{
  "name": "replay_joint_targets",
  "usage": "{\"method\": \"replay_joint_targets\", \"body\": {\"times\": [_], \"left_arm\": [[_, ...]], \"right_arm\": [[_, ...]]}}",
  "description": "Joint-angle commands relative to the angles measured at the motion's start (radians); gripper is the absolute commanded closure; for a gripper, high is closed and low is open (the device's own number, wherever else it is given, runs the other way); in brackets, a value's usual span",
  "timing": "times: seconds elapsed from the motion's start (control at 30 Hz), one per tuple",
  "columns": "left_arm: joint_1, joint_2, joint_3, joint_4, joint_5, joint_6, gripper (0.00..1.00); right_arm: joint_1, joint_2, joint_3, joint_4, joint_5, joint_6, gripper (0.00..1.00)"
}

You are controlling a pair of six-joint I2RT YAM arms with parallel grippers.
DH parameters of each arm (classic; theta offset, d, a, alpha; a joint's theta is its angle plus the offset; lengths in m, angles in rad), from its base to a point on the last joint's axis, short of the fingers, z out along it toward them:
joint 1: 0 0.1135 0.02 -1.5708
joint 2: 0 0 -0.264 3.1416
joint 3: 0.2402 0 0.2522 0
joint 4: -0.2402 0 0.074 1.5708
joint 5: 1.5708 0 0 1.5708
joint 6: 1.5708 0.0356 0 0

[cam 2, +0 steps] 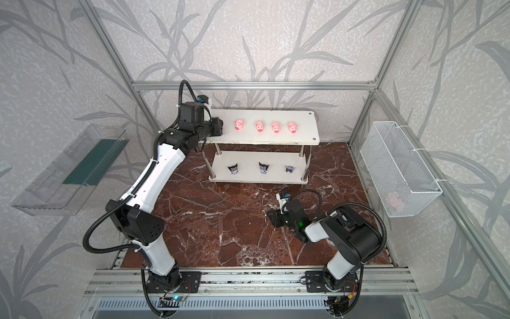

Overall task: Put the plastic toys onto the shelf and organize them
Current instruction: 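Lower the pig onto the top shelf and open the left gripper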

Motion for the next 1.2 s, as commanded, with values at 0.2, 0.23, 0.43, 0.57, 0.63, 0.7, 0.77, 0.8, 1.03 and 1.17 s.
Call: {"method": "replay_joint_targets", "body": {"times": [0.2,0.23,0.43,0.57,0.63,0.7,0.77,0.8,1.03,1.17], "left_arm": [[0.005,0.03,0.033,-0.014,-0.008,-0.006,0.63],[0.005,0.029,0.03,-0.01,-0.007,-0.007,0.62],[0.005,0.01,0.027,0.005,0.005,-0.012,0.57],[0.005,-0.007,0.03,0.012,0.018,-0.013,0.54],[0.005,-0.013,0.035,0.01,0.018,-0.009,0.53],[0.005,-0.015,0.045,0.001,0.015,-0.004,0.52],[0.005,-0.012,0.055,-0.008,0.013,0.001,0.52],[0.005,-0.01,0.058,-0.013,0.012,0.004,0.52],[0.005,-0.016,0.048,-0.004,0.007,0.009,0.52],[0.006,-0.033,0.061,0.007,0.007,0.014,0.52]], "right_arm": [[-0.006,0.034,-0.002,-0.061,0.021,0.01,0.61],[-0.008,0.034,-0.004,-0.039,0.021,0.011,0.62],[-0.008,0.04,-0.001,-0.03,0.017,0.011,0.61],[-0.009,0.043,0.0,-0.029,0.015,0.011,0.61],[-0.008,0.044,0.001,-0.03,0.014,0.011,0.61],[-0.008,0.047,0.003,-0.03,0.012,0.011,0.61],[-0.008,0.051,0.004,-0.029,0.01,0.011,0.61],[-0.009,0.051,0.006,-0.028,0.01,0.011,0.61],[-0.008,0.055,0.008,-0.027,0.009,0.012,0.62],[-0.008,0.051,0.007,-0.03,0.01,0.011,0.62]]}}
